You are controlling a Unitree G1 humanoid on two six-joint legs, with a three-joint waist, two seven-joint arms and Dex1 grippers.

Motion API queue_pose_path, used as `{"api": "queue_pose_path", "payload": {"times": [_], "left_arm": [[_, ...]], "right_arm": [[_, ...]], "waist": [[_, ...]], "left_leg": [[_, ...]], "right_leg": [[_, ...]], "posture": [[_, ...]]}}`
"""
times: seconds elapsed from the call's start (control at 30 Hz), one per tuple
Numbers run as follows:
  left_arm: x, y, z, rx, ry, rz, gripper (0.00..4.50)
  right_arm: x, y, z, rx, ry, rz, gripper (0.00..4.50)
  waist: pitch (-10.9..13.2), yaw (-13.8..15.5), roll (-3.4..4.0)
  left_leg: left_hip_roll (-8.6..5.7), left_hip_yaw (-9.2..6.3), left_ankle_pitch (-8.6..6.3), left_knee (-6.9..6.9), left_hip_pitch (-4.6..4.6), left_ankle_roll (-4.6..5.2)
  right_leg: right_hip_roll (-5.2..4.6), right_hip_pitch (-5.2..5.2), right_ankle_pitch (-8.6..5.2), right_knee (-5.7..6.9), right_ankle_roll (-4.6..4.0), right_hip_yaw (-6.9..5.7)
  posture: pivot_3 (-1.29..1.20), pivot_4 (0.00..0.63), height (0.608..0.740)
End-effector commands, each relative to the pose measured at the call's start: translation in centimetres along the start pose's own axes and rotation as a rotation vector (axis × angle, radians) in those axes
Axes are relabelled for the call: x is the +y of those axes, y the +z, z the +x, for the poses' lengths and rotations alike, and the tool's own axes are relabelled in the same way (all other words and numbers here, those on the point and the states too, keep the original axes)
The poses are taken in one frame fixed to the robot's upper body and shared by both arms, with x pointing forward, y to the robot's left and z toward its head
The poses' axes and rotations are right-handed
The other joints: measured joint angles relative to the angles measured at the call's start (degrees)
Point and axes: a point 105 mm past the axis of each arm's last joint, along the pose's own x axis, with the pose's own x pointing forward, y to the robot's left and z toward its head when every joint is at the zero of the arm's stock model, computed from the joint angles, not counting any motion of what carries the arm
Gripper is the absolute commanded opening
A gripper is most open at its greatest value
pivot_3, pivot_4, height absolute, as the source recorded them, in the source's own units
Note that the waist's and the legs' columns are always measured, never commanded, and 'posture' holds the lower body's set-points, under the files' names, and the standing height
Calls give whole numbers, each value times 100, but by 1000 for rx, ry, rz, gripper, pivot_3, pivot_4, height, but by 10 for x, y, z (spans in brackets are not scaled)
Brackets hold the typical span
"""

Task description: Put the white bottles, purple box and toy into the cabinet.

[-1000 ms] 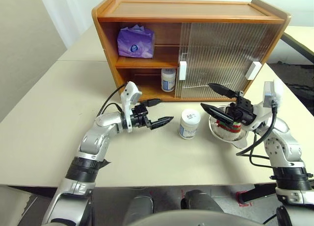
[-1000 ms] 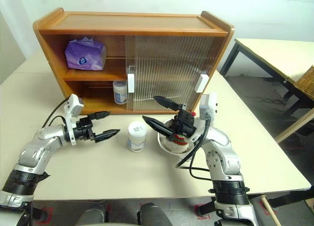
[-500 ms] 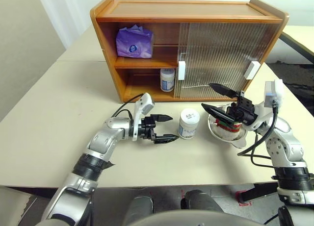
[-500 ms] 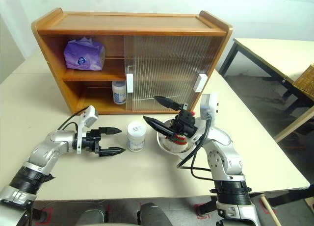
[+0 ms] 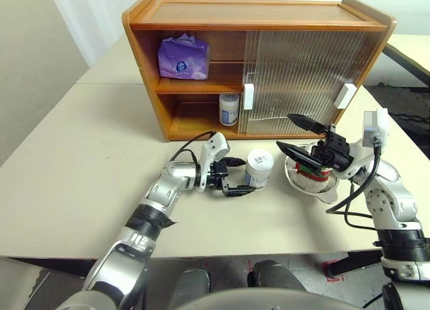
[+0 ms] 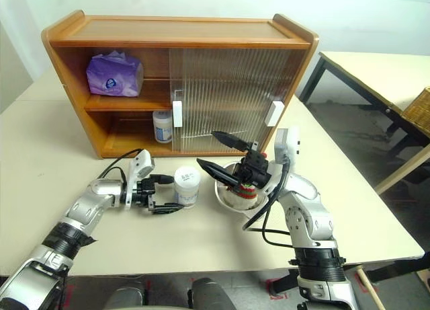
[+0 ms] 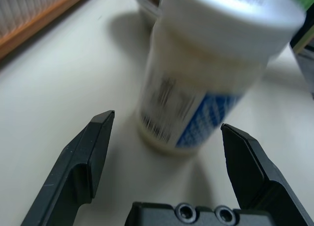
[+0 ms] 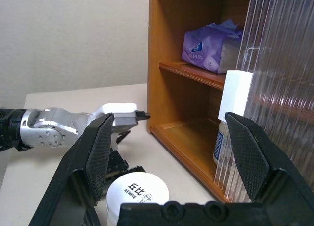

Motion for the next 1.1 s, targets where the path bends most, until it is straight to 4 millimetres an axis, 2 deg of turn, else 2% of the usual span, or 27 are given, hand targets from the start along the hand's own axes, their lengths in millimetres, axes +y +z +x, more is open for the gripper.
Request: {"api": "queue_pose_path", "payload": {"times": [0.03,0.2,0.3,0.37,0.5,0.63,0.8,0.93,1.1], "left_arm": [[-3,-1,8,-22,-17,-39,4479],[-9,-4,18,-3,-61,-56,4479],[-5,-18,18,90,-32,-61,4479],[1,-23,16,123,1,-69,4076],[3,-20,14,96,12,-102,3152],[6,-14,13,52,39,-87,3152],[17,2,7,-56,135,-71,3152],[38,16,-12,-136,330,-27,3152],[57,23,-35,-169,514,23,3152]], "right_arm": [[-1,2,0,13,1,-13,4500],[-1,1,-1,14,-1,-15,4500],[-1,1,-2,15,-3,-16,4500],[-2,1,-2,15,-4,-16,4500],[-1,1,-2,14,-5,-14,4500],[-1,-1,-1,13,-2,-10,4500],[-1,-2,-1,12,2,-7,4500],[0,-1,-1,11,3,-8,4500],[3,-4,-2,31,21,-15,4500]], "waist": [[0,-7,0],[0,-16,0],[0,-16,0],[0,-22,0],[-2,-40,3],[-2,-46,3],[-2,-50,3],[-1,-56,3],[-1,-63,3]], "left_leg": [[0,0,0,-1,0,0],[0,0,0,-1,1,0],[-1,-1,0,3,4,0],[-2,-1,0,5,6,0],[-1,-1,0,5,11,1],[-1,-1,0,5,13,1],[-1,0,1,5,12,1],[-1,1,0,3,10,1],[-5,2,0,2,9,1]], "right_leg": [[0,0,0,0,1,0],[3,1,-9,0,25,-1],[3,9,-9,0,34,0],[3,11,-9,0,36,2],[3,17,-9,0,37,3],[3,18,-8,0,35,3],[3,17,-8,0,35,2],[5,13,-10,0,35,2],[7,15,-16,0,38,3]], "posture": [[-136,0,740],[-136,0,740],[-136,0,740],[-145,0,740],[-144,0,740],[-144,0,740],[-144,0,740],[-146,0,740],[-151,0,740]]}}
